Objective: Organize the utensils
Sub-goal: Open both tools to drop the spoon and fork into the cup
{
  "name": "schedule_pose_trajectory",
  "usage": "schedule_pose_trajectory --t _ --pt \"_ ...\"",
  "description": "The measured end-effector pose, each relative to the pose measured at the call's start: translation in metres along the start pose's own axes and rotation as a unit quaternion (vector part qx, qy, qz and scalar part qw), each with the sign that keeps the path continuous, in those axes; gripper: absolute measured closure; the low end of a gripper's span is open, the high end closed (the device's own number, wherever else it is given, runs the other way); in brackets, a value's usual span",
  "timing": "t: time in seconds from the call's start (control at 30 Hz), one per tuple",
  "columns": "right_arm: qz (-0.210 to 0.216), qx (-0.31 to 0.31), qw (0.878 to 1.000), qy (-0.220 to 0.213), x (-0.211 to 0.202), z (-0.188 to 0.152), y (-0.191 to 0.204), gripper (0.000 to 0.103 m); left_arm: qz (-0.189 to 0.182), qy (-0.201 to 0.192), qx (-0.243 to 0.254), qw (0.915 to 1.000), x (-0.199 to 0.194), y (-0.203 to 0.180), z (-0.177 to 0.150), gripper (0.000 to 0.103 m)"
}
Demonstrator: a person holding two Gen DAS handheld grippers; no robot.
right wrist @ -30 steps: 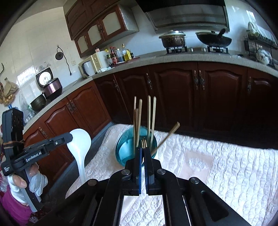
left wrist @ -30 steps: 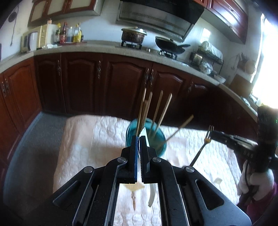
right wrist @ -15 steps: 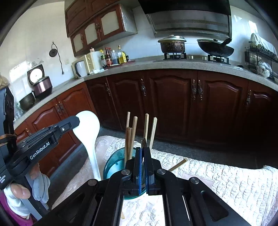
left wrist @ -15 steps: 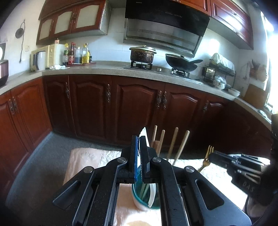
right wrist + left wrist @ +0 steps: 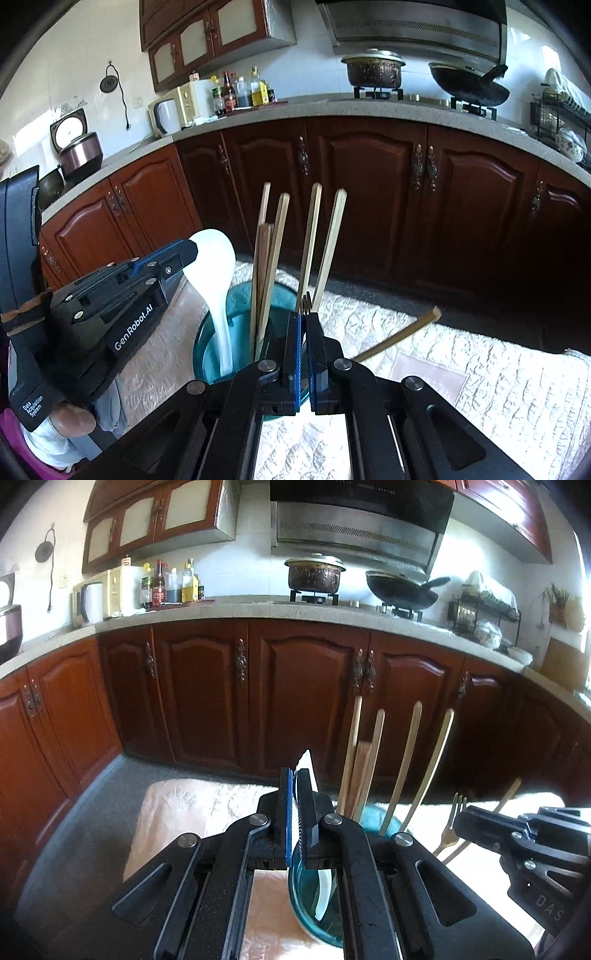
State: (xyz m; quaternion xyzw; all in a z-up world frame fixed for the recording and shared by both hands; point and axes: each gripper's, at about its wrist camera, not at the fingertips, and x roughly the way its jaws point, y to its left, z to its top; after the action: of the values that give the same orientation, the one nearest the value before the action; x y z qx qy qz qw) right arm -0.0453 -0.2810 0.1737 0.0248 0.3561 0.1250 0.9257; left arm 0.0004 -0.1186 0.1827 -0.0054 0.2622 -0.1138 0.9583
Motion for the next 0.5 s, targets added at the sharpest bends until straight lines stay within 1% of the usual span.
schedule_pose_trajectory --t 0.17,0.3,0.5 --pt "0.006 0.000 1.000 0.021 0.010 -0.016 0.004 0.101 -0.002 0.012 -0.005 0.9999 -0.005 0.002 -0.015 0.102" --pt "0.011 0.004 0.999 0.036 0.018 -0.025 0.006 0.101 -0.003 0.023 0.000 0.9997 -0.010 0.000 -0.028 0.102" --pt "0.011 0.020 0.998 0.051 0.028 -0.033 0.002 0.101 -0.007 0.044 0.000 0.9990 -0.006 -0.002 -0.037 0.102"
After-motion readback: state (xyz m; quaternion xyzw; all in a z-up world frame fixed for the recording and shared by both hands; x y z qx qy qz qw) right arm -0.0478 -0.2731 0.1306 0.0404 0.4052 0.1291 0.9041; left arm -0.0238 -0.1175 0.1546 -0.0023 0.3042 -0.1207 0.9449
